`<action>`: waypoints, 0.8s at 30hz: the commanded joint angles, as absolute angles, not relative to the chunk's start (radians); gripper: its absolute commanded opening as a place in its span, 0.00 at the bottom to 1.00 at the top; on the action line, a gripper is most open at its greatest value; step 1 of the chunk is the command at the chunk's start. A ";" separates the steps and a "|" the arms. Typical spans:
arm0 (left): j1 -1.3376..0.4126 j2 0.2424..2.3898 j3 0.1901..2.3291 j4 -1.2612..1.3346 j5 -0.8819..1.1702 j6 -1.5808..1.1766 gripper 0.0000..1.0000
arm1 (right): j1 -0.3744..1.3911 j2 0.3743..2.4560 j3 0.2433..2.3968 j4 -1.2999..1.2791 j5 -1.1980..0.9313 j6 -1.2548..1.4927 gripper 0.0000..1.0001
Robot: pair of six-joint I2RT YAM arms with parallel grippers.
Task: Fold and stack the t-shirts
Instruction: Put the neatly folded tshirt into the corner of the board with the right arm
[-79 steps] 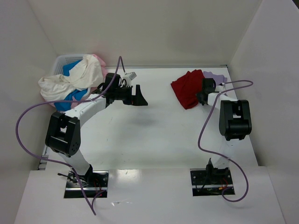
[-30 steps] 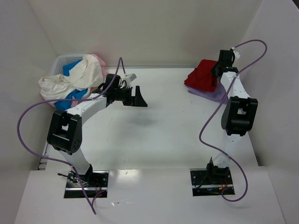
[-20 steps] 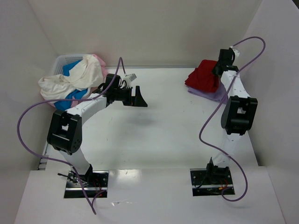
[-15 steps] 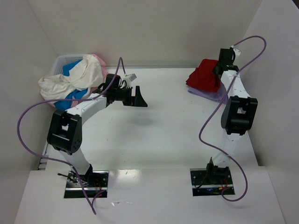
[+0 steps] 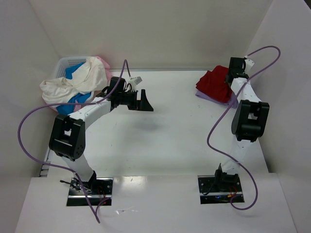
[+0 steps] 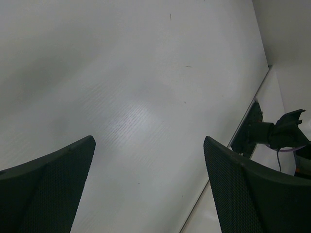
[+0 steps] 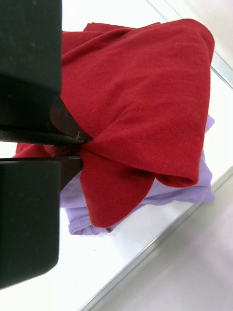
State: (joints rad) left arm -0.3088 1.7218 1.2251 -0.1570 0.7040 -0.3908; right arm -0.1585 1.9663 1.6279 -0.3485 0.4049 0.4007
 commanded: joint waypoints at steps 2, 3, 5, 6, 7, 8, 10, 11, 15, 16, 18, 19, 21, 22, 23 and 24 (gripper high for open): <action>-0.302 1.730 1.264 -0.144 0.729 -0.362 1.00 | -0.179 1.942 1.635 -0.265 0.453 0.413 0.09; -0.302 1.730 1.264 -0.144 0.729 -0.362 1.00 | -0.179 1.953 1.635 -0.265 0.465 0.413 0.09; -0.302 1.730 1.264 -0.144 0.729 -0.362 1.00 | -0.179 1.953 1.635 -0.256 0.488 0.413 0.09; -0.302 1.730 1.264 -0.144 0.729 -0.362 1.00 | -0.179 1.953 1.626 -0.246 0.509 0.413 0.09; -0.302 1.730 1.264 -0.144 0.729 -0.362 1.00 | -0.179 1.953 1.626 -0.245 0.521 0.413 0.09; -0.302 1.730 1.264 -0.135 0.729 -0.362 1.00 | -0.179 1.942 1.608 -0.214 0.532 0.413 0.11; -0.302 1.740 1.264 -0.135 0.729 -0.362 1.00 | -0.179 1.933 1.585 -0.180 0.561 0.403 0.11; -0.302 1.740 1.264 -0.135 0.729 -0.371 1.00 | -0.179 1.933 1.575 -0.164 0.561 0.403 0.11; -0.302 1.740 1.264 -0.135 0.729 -0.371 1.00 | -0.199 1.945 1.566 -0.155 0.551 0.403 0.19; -0.302 1.740 1.264 -0.135 0.729 -0.371 1.00 | -0.215 1.945 1.566 -0.155 0.540 0.413 0.22; -0.302 1.740 1.264 -0.135 0.729 -0.371 1.00 | -0.228 1.982 1.566 -0.182 0.519 0.425 0.31; -0.302 1.740 1.264 -0.135 0.729 -0.371 1.00 | -0.241 1.982 1.566 -0.183 0.518 0.425 0.33; -0.302 1.740 1.264 -0.135 0.729 -0.371 1.00 | -0.241 2.005 1.566 -0.183 0.515 0.425 0.47; -0.302 1.740 1.264 -0.135 0.729 -0.371 1.00 | -0.241 2.005 1.556 -0.183 0.515 0.425 0.53; -0.302 1.740 1.264 -0.135 0.729 -0.371 1.00 | -0.241 2.005 1.546 -0.183 0.525 0.425 0.68; -0.302 1.740 1.264 -0.135 0.729 -0.371 1.00 | -0.241 2.005 1.546 -0.183 0.525 0.425 0.75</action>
State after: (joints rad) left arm -0.3088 1.7336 1.2259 -0.1566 0.7040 -0.3916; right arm -0.2401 1.9942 1.5604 -0.2287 0.4850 0.4213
